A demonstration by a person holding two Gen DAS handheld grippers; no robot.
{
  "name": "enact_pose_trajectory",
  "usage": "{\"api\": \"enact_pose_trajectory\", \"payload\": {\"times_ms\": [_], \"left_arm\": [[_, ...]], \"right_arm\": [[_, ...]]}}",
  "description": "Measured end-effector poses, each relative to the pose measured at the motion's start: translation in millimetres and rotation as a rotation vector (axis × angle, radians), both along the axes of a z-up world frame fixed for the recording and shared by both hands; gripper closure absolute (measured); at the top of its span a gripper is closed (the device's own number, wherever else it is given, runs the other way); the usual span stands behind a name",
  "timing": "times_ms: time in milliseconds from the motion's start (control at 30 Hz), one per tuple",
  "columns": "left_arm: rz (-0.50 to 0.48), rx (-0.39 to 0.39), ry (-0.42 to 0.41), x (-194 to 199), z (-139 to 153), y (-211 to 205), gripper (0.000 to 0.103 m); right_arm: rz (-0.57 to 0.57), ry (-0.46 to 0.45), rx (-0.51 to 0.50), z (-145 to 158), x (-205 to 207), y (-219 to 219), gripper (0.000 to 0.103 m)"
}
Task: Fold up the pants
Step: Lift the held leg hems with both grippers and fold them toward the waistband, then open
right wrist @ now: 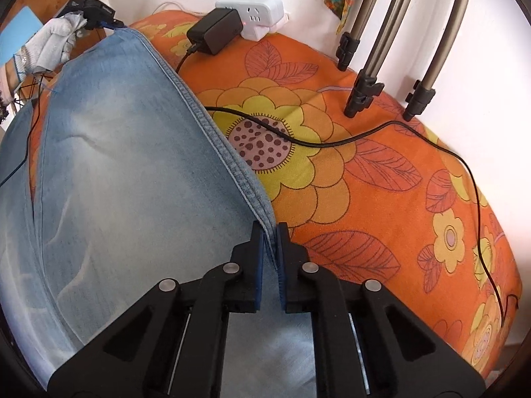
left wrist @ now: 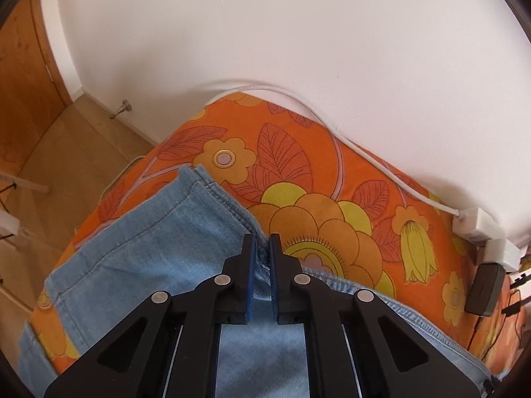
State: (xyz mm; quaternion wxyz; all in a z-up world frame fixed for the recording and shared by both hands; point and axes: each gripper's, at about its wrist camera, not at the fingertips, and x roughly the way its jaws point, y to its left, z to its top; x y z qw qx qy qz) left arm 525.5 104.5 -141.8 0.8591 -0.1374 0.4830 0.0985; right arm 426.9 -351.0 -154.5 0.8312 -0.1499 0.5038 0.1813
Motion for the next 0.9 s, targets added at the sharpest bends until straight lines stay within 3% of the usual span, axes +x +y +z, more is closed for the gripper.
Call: {"api": "enact_pose_trajectory", "payload": {"times_ms": [267, 533, 900], "left_arm": [[-0.023, -0.022, -0.062, -42, 36, 15, 0.097], [-0.041, -0.044, -0.133, -114, 76, 44, 0.097], [-0.042, -0.091, -0.168, -233, 85, 91, 0.097]], "right_arm": [[-0.020, -0.112, -0.001, 44, -36, 7, 0.097], [0.026, -0.170, 0.025, 91, -109, 25, 0.098], [0.066, -0.207, 0.049, 112, -207, 54, 0.098]]}}
